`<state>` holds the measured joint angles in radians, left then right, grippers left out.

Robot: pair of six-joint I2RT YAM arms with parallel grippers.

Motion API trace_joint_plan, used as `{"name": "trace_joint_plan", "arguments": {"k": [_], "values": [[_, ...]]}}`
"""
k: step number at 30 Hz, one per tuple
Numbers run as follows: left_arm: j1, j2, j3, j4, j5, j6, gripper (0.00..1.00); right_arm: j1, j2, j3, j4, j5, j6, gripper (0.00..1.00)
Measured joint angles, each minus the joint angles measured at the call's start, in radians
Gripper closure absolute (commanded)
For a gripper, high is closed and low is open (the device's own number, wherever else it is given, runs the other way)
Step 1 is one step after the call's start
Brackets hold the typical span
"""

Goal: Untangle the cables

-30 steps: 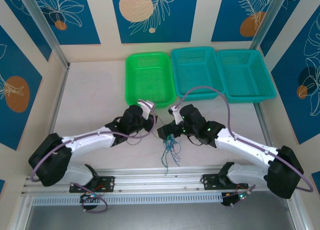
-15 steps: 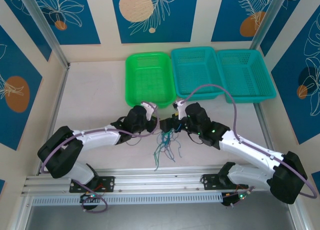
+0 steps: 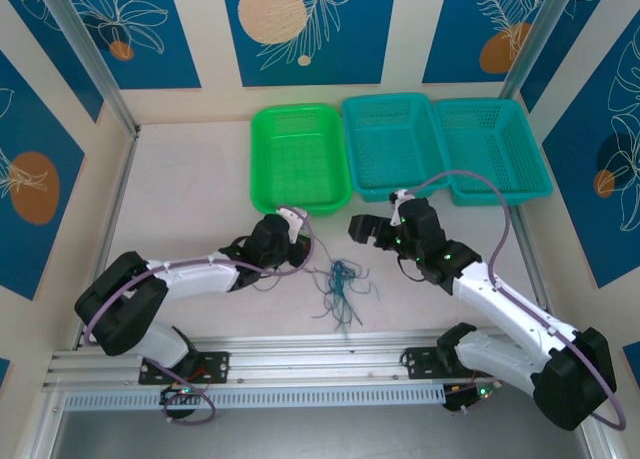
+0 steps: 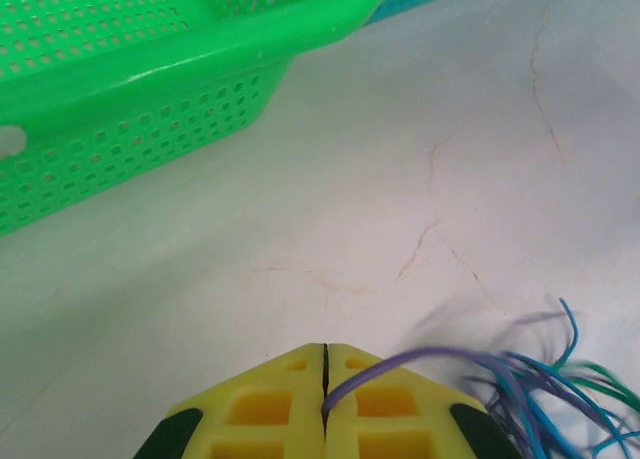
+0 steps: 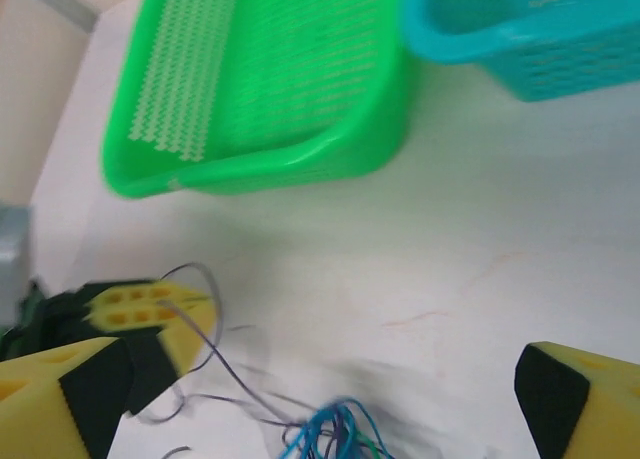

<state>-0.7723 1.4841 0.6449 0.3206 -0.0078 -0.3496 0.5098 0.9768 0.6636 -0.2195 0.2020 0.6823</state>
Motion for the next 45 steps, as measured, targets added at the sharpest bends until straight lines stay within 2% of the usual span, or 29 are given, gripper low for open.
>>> {"name": "trace_joint_plan", "arguments": {"k": [4, 6, 8, 12, 15, 18, 20, 23, 26, 27, 29, 34, 37, 42, 45], "values": [[0.0, -0.013, -0.01, -0.001, -0.008, 0.0, 1.0, -0.169, -0.056, -0.021, -0.013, -0.086, 0.038, 0.04], [0.0, -0.024, -0.014, -0.001, -0.008, 0.0, 1.0, -0.168, -0.083, -0.04, -0.006, -0.15, 0.028, 0.03], [0.0, -0.037, -0.016, 0.0, 0.0, 0.0, 1.0, -0.102, -0.083, -0.043, -0.008, -0.174, 0.004, 0.01], [0.0, -0.078, -0.016, 0.001, 0.027, 0.008, 1.0, 0.11, -0.016, -0.044, -0.014, -0.155, -0.037, 0.0], [0.0, -0.111, -0.016, 0.0, 0.043, 0.019, 1.0, 0.239, 0.103, -0.044, -0.011, -0.093, -0.051, 0.0], [0.0, -0.138, -0.014, -0.003, 0.062, 0.032, 1.0, 0.295, 0.254, -0.037, -0.007, -0.032, -0.05, 0.03], [0.0, -0.155, -0.014, -0.006, 0.078, 0.041, 1.0, 0.312, 0.365, -0.012, -0.005, 0.0, -0.047, 0.13], [0.0, -0.191, -0.014, -0.013, 0.096, 0.05, 1.0, 0.322, 0.501, 0.038, 0.026, 0.032, -0.042, 0.4], [0.0, -0.25, -0.023, -0.028, 0.098, 0.063, 1.0, 0.315, 0.571, 0.07, 0.077, 0.036, -0.027, 0.74], [0.0, -0.275, -0.026, -0.04, 0.097, 0.065, 1.0, 0.305, 0.58, 0.072, 0.097, 0.035, -0.019, 0.85], [0.0, -0.327, -0.034, -0.07, 0.088, 0.071, 1.0, 0.279, 0.579, 0.071, 0.115, 0.035, -0.003, 1.0], [0.008, -0.462, -0.042, -0.205, -0.002, 0.087, 1.0, 0.195, 0.485, 0.017, 0.17, 0.023, 0.032, 1.0], [0.074, -0.52, -0.043, -0.312, -0.044, 0.069, 1.0, 0.106, 0.364, -0.057, 0.197, -0.021, 0.062, 1.0], [0.293, -0.666, -0.084, -0.413, -0.076, 0.028, 1.0, -0.175, 0.126, -0.208, 0.142, -0.052, 0.141, 1.0], [0.358, -0.731, -0.09, -0.449, -0.079, 0.015, 1.0, -0.347, -0.004, -0.26, 0.041, -0.058, 0.18, 1.0]]}}
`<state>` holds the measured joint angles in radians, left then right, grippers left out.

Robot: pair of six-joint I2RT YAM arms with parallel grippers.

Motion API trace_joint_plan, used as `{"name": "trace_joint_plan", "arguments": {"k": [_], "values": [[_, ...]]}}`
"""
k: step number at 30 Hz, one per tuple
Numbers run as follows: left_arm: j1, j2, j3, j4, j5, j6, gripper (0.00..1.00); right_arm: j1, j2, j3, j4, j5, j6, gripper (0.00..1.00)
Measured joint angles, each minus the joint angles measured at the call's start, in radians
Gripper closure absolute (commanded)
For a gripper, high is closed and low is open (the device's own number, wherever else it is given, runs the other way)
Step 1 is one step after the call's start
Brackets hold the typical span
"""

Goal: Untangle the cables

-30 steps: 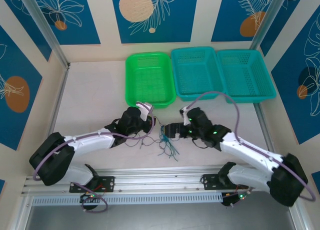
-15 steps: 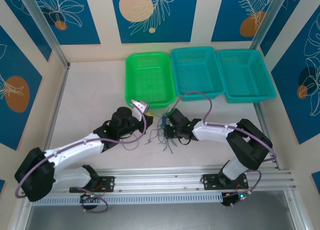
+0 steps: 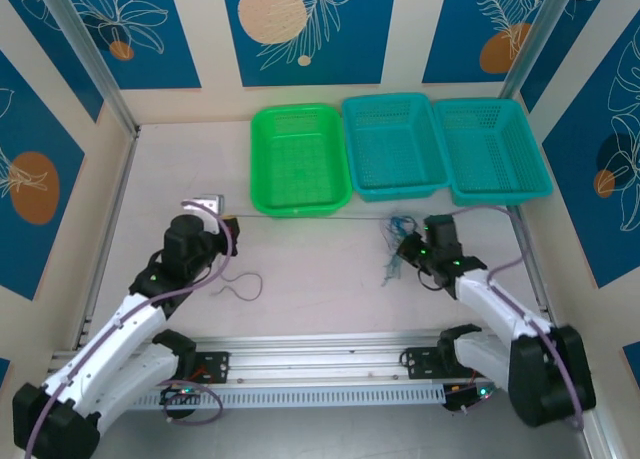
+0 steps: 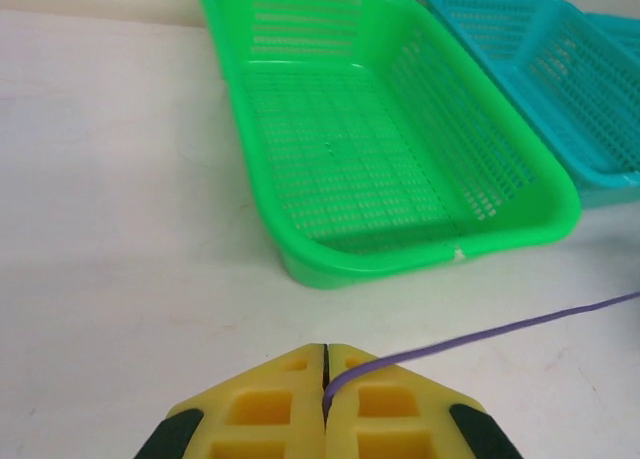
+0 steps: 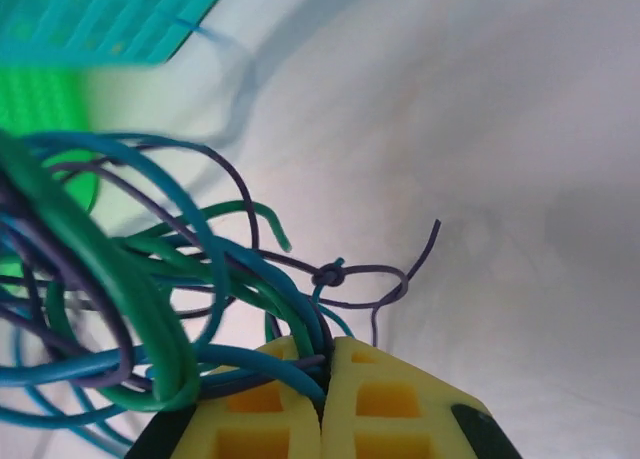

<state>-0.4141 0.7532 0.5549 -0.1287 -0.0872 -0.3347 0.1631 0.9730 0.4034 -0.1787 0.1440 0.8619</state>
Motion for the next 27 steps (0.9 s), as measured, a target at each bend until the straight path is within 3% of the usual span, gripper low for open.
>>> {"name": "trace_joint_plan", "arguments": {"k": [4, 8, 10, 13, 17, 23, 27], "values": [[0.015, -0.012, -0.022, -0.007, 0.024, -0.008, 1.0, -0.145, -0.126, -0.007, -0.066, -0.066, 0.013, 1.0], [0.019, -0.005, -0.101, 0.06, 0.108, -0.026, 1.0, -0.186, -0.146, -0.007, -0.079, -0.139, 0.002, 1.0], [0.019, 0.01, -0.158, 0.14, 0.171, -0.034, 0.89, -0.181, -0.145, -0.007, -0.075, -0.176, -0.003, 1.0], [-0.015, 0.05, -0.203, 0.22, 0.233, -0.02, 0.6, -0.141, -0.146, -0.006, -0.052, -0.215, -0.019, 1.0], [-0.123, 0.067, -0.203, 0.272, 0.243, 0.064, 0.41, -0.06, -0.162, -0.001, -0.019, -0.262, -0.064, 1.0], [-0.257, 0.109, -0.128, 0.347, 0.262, 0.214, 0.35, 0.043, -0.193, 0.078, -0.021, -0.309, -0.161, 1.0], [-0.358, 0.267, 0.012, 0.42, 0.332, 0.284, 0.34, 0.122, -0.193, 0.145, -0.047, -0.292, -0.206, 1.0]]}}
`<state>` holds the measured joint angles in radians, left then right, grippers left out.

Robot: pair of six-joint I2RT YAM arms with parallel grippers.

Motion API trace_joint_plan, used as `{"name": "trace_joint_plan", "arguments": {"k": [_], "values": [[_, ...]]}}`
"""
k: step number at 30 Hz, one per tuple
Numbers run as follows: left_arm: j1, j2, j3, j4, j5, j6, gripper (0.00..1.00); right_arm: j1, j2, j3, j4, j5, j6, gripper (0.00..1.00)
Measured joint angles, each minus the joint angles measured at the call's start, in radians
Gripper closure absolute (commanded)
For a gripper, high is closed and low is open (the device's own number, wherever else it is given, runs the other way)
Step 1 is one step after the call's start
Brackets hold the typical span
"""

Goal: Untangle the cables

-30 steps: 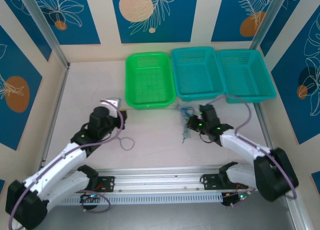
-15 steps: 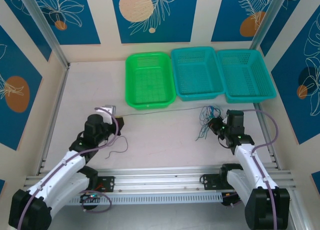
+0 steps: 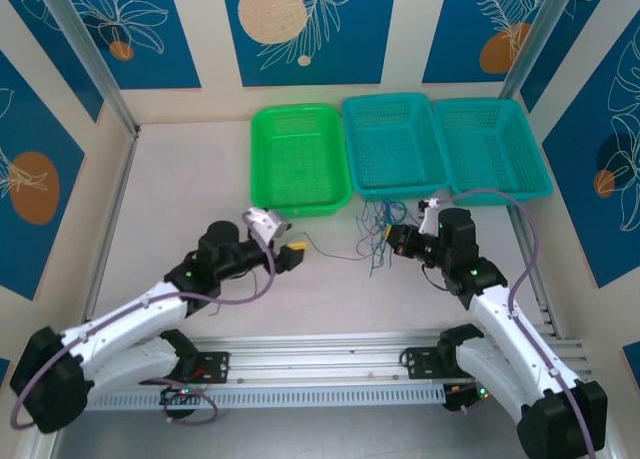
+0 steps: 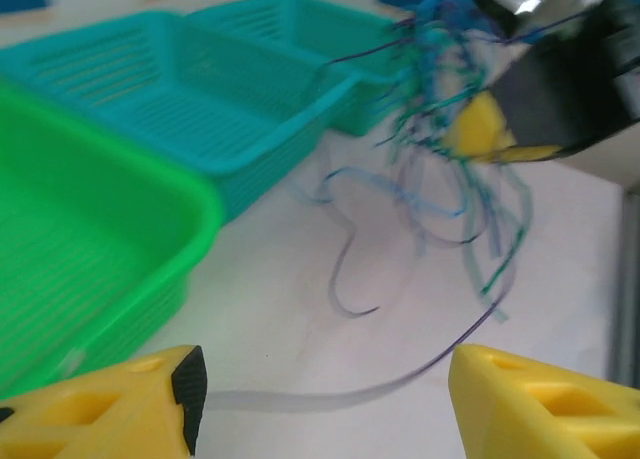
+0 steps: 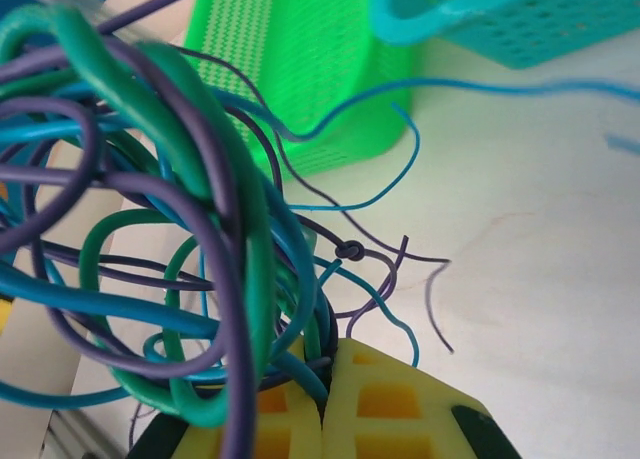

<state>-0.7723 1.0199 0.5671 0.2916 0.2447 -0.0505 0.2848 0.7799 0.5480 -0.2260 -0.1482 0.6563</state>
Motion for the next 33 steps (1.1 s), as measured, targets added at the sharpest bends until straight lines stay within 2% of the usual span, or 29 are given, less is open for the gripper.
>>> {"name": "trace_joint_plan", "arguments": {"k": [6, 9, 14, 15, 17, 19, 20, 27, 29, 33], "values": [[-0.182, 0.281, 0.178, 0.106, 0.047, 0.09, 0.33, 0.067, 0.002, 0.04, -0.037, 0.043, -0.02, 1.0], [-0.21, 0.391, 0.196, 0.161, 0.047, 0.113, 0.32, 0.076, 0.002, 0.045, -0.058, 0.056, -0.023, 1.0], [-0.21, 0.527, 0.22, 0.173, 0.081, 0.121, 0.34, 0.08, 0.003, 0.071, -0.085, 0.074, -0.022, 1.0], [-0.21, 0.547, 0.226, 0.174, 0.089, 0.117, 0.38, 0.08, 0.003, 0.077, -0.086, 0.076, -0.022, 1.0], [-0.21, 0.574, 0.23, 0.183, 0.091, 0.101, 0.6, 0.081, 0.003, 0.088, -0.09, 0.082, -0.022, 1.0], [-0.21, 0.594, 0.23, 0.188, 0.086, 0.092, 0.92, 0.081, 0.003, 0.096, -0.091, 0.09, -0.021, 1.0], [-0.21, 0.599, 0.23, 0.189, 0.083, 0.093, 1.0, 0.081, 0.003, 0.098, -0.091, 0.093, -0.021, 1.0], [-0.21, 0.527, 0.202, 0.206, 0.013, 0.059, 1.0, 0.052, 0.002, 0.097, -0.154, 0.233, 0.016, 1.0], [-0.204, 0.457, 0.175, 0.199, -0.037, 0.039, 1.0, -0.005, -0.003, 0.083, -0.175, 0.282, 0.05, 1.0], [-0.14, 0.266, 0.12, 0.17, -0.16, -0.037, 1.0, -0.235, -0.048, 0.008, -0.218, 0.302, 0.119, 1.0]]}}
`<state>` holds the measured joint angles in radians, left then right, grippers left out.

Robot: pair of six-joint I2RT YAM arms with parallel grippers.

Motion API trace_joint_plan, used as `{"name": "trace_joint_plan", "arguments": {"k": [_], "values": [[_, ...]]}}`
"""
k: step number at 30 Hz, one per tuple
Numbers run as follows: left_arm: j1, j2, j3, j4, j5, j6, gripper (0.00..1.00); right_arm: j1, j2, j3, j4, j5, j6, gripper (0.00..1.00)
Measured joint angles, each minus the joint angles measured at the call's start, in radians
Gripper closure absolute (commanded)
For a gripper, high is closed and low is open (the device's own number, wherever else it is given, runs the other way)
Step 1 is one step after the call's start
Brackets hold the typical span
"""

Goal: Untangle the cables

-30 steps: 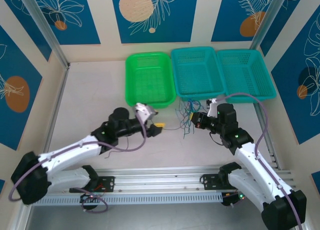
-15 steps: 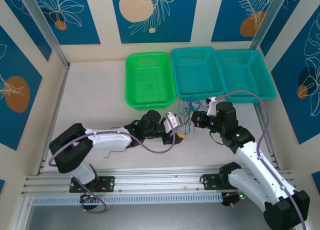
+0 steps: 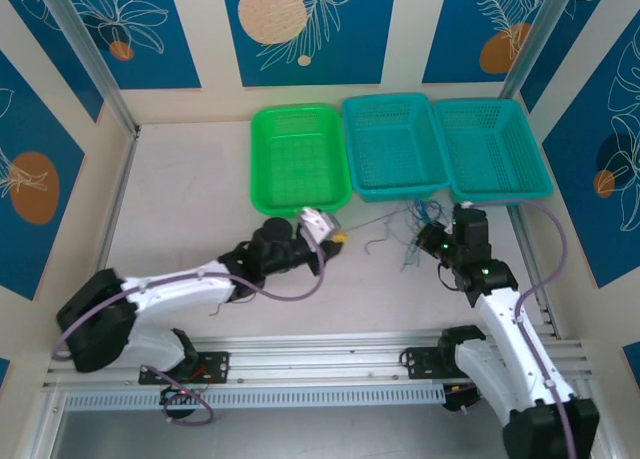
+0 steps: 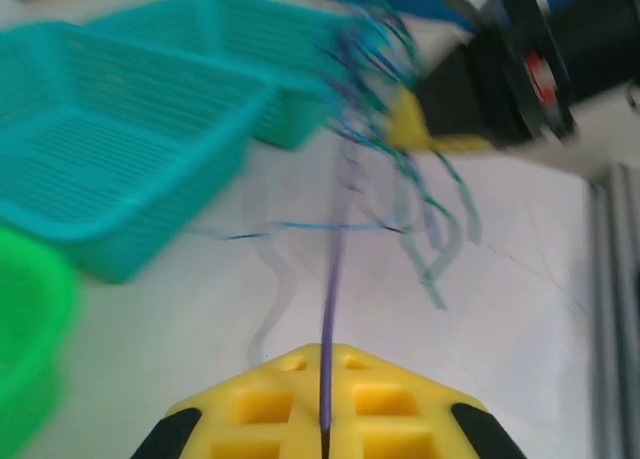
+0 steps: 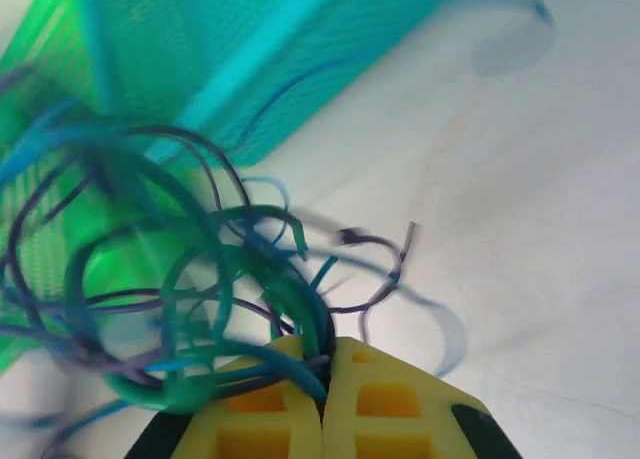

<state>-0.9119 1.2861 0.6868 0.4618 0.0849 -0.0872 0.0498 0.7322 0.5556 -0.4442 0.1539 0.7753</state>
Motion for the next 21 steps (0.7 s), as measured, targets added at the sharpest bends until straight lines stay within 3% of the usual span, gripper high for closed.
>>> {"name": "trace_joint_plan", "arguments": {"k": [7, 11, 14, 19, 21], "values": [[0.238, -0.32, -0.119, -0.111, -0.093, -0.138, 1.0, -0.413, -0.06, -0.095, -0.056, -0.097, 0.091, 1.0], [0.267, -0.36, -0.126, -0.158, -0.071, -0.159, 1.0, -0.465, -0.076, -0.11, -0.04, -0.198, 0.095, 1.0], [0.266, -0.318, -0.126, -0.148, 0.009, -0.186, 1.0, -0.375, -0.073, -0.112, -0.014, -0.259, 0.076, 1.0], [0.206, -0.198, -0.099, -0.117, 0.094, -0.209, 1.0, -0.018, -0.003, -0.114, 0.003, -0.19, 0.063, 0.97], [0.146, -0.145, -0.063, -0.101, 0.104, -0.201, 1.0, 0.092, 0.049, -0.126, 0.012, -0.15, 0.072, 0.89]]}}
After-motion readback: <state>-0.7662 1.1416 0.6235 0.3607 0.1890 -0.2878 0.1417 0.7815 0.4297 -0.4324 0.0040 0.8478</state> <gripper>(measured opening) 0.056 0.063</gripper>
